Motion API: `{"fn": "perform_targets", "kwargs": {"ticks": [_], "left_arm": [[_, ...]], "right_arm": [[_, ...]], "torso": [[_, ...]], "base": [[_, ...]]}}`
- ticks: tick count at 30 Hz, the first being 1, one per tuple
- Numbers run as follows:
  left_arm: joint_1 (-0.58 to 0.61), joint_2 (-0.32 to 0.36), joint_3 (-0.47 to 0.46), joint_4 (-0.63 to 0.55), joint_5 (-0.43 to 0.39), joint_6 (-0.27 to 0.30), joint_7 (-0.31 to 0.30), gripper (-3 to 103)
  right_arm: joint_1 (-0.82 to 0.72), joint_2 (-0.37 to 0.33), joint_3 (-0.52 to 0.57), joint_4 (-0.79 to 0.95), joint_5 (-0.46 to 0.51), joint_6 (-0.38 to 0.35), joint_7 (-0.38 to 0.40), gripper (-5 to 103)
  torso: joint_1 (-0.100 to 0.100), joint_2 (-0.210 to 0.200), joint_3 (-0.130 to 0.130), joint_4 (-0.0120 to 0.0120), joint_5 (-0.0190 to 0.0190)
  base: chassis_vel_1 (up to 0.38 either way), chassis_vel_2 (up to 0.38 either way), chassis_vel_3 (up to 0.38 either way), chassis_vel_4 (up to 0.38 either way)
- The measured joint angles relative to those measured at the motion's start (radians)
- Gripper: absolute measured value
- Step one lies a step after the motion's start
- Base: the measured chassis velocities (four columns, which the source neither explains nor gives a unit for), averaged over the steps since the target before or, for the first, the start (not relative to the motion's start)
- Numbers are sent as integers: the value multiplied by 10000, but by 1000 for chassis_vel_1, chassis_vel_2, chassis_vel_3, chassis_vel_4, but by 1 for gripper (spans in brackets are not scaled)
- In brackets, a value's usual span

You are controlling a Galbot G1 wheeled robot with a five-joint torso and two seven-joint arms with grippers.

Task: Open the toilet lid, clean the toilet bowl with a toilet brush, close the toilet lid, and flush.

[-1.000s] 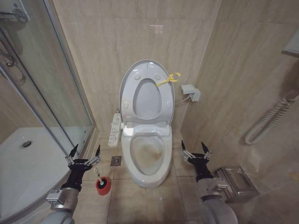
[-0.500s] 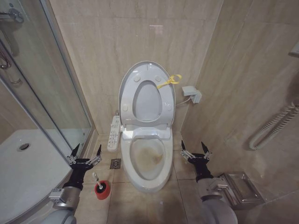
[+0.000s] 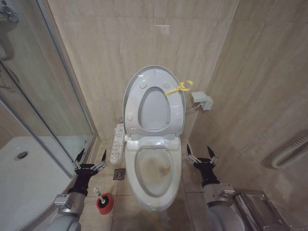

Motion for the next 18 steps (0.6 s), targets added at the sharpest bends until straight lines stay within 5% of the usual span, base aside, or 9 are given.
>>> {"fn": "perform_targets", "kwargs": {"ticks": [11, 18], "left_arm": [[90, -82, 112, 297, 319, -215, -266, 100], [499, -222, 221, 1370, 722, -1133, -899, 100]], "right_arm": [[1, 0, 0, 0, 0, 0, 0, 100], [3, 0, 0, 0, 0, 0, 0, 100]], "torso": [[3, 1, 1, -2, 0], [4, -1, 2, -1, 1]], "base": [[-39, 27, 38, -35], [-20, 32, 38, -29]]}}
